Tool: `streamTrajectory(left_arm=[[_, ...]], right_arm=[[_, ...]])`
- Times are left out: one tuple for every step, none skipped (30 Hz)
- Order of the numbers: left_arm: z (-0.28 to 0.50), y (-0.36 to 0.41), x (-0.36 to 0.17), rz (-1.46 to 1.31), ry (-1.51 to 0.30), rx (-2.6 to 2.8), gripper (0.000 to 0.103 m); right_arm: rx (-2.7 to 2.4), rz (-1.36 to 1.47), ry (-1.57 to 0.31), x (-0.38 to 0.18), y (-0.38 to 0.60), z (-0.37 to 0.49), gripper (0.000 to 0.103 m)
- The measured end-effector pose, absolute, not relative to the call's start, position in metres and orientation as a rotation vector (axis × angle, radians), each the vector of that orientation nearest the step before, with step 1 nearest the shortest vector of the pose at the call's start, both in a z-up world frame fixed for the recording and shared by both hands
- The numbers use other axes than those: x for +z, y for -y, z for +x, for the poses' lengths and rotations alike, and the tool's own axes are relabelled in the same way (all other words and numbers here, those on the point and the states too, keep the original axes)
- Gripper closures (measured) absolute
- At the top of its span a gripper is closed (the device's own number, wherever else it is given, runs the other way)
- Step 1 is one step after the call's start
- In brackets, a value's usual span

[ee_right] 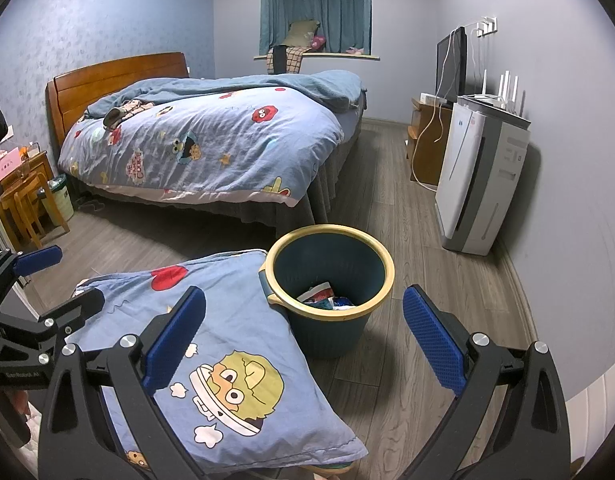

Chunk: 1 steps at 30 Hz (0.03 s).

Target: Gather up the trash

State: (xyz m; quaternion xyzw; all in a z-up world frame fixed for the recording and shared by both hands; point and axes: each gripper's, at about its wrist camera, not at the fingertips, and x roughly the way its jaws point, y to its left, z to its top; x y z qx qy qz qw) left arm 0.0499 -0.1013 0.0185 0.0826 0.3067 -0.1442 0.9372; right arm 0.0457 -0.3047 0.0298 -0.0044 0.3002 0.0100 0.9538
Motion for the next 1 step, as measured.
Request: streamTrajectory(left_arm=[[0.0497,0.0997,0.0186,0.167,-0.627,-0.294,0.006]], right_arm=[[0.020,-0.009,-0.610,0.0299,0.3046,0.0455,0.006]])
